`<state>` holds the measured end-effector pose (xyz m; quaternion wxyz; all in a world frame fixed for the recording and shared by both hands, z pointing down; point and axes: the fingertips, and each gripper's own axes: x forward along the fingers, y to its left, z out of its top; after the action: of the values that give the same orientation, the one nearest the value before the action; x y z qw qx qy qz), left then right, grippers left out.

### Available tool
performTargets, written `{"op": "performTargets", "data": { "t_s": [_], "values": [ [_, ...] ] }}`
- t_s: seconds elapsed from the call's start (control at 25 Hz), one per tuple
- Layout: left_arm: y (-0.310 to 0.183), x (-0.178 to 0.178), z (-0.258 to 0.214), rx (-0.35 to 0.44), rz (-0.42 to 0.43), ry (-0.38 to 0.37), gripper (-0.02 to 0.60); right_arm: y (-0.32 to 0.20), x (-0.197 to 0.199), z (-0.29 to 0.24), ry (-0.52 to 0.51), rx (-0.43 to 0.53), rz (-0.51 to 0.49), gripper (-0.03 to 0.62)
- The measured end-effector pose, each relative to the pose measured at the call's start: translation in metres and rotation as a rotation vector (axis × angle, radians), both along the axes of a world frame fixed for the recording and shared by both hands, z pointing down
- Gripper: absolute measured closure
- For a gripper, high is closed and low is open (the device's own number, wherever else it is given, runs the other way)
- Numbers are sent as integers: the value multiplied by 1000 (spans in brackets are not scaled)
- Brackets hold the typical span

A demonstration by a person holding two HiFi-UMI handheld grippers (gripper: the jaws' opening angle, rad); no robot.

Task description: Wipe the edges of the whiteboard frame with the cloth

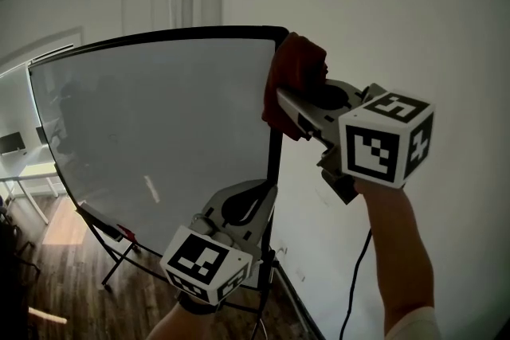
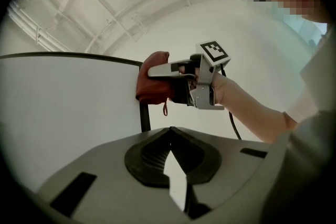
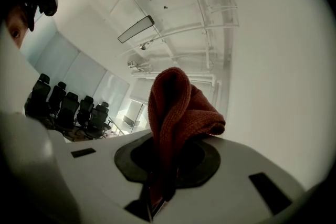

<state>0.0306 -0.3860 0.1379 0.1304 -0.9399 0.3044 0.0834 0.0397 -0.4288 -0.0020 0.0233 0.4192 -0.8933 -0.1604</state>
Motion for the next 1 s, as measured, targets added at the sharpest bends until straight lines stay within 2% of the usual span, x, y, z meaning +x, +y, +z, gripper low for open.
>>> {"op": "performTargets", "data": {
  "t_s": [0.16,0.44,0.68,1.0],
  "values": [
    [-3,5,-18,18,-5,15,574,-10,1,0,18,-22,-1,539],
    [-7,10,12,10,-18,-1,574,-12,4,37,27,-49,-43,539],
    [-22,4,79,-24,-61,-1,574,-18,6,114,10,-57,-107,539],
    [-25,-8,65,-86,-96,19,574,-14,5,113,42,-64,-79,539]
  ]
}}
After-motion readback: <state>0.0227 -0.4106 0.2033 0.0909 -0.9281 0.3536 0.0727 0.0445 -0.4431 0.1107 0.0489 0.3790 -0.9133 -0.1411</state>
